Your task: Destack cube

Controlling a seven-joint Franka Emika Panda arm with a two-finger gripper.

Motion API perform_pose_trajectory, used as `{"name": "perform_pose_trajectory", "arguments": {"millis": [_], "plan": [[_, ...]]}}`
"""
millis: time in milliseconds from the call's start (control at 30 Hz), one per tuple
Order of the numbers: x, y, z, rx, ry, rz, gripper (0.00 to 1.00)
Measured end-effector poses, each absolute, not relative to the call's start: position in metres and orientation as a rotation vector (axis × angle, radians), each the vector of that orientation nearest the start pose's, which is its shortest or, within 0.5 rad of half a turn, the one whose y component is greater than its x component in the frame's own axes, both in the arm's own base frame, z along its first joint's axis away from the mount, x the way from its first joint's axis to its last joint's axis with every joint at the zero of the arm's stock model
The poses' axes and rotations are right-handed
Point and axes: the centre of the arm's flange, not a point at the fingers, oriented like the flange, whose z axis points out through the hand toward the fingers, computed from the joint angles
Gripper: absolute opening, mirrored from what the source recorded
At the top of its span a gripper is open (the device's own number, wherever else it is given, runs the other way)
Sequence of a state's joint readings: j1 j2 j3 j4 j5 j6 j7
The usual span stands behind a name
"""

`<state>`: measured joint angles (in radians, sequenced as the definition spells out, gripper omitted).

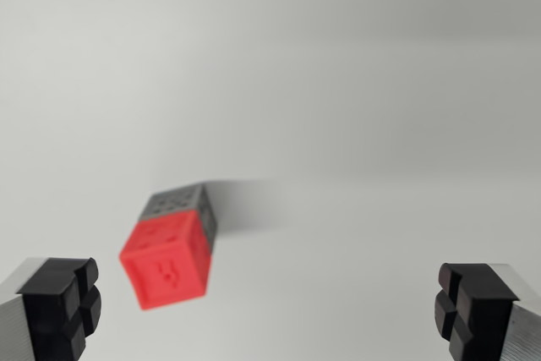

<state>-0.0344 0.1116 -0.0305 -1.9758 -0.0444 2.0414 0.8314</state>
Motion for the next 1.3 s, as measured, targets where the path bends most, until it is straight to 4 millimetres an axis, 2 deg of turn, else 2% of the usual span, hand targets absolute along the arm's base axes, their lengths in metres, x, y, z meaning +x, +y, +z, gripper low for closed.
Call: {"name": "perform_pose_trajectory", "arguments": {"millis": [733,1300], "plan": [[0.569,-0.037,0.403,-2.902,1.345,0.047,1.0],[0.545,-0.023,0.379,-2.924,1.277,0.04,1.0]]}}
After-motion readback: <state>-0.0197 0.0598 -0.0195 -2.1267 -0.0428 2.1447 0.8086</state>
